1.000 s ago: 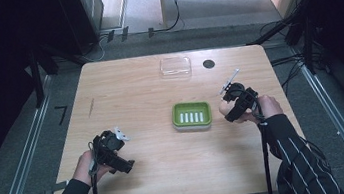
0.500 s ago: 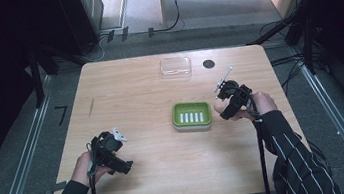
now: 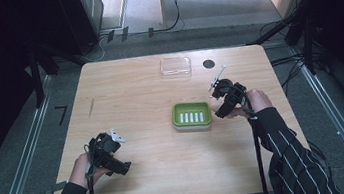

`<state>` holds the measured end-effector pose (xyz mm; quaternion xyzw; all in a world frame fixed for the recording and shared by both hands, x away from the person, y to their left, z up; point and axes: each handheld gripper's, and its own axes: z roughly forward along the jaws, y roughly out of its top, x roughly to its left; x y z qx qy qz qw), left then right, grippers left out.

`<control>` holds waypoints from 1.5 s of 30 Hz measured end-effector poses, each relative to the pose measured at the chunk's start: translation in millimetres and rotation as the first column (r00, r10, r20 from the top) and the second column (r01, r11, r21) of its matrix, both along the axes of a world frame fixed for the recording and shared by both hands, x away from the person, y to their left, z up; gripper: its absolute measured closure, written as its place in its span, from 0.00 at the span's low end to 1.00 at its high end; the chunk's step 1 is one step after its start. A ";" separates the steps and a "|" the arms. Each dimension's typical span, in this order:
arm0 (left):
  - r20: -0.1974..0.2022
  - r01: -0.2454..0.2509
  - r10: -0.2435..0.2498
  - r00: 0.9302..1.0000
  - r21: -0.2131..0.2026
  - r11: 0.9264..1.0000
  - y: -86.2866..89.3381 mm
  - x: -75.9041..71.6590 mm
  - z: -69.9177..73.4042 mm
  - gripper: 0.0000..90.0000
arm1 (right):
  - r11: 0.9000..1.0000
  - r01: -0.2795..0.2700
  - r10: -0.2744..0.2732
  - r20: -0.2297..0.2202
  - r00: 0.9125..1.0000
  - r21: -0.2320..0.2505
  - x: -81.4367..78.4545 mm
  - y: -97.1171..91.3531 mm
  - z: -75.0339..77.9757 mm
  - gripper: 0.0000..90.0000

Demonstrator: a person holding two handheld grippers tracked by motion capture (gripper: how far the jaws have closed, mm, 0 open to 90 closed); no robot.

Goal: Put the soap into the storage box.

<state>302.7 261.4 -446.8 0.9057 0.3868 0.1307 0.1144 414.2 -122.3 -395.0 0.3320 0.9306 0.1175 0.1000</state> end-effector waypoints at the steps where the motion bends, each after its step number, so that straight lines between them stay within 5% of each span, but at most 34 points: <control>1: 0.000 0.000 0.000 1.000 0.000 1.000 -0.1 -0.1 0.1 0.01 | 1.000 -0.006 0.006 0.006 1.000 0.000 0.2 0.4 0.0 0.38; 22: 0.002 -0.028 0.028 1.000 -0.001 1.000 8.6 -6.3 0.5 0.01 | 1.000 -0.031 0.031 0.011 0.999 0.003 3.6 10.4 1.7 0.38; 45: 0.001 -0.069 0.069 0.998 -0.002 0.998 23.4 -16.6 0.3 0.01 | 0.991 -0.132 0.132 0.024 0.991 -0.011 11.8 43.2 2.0 0.38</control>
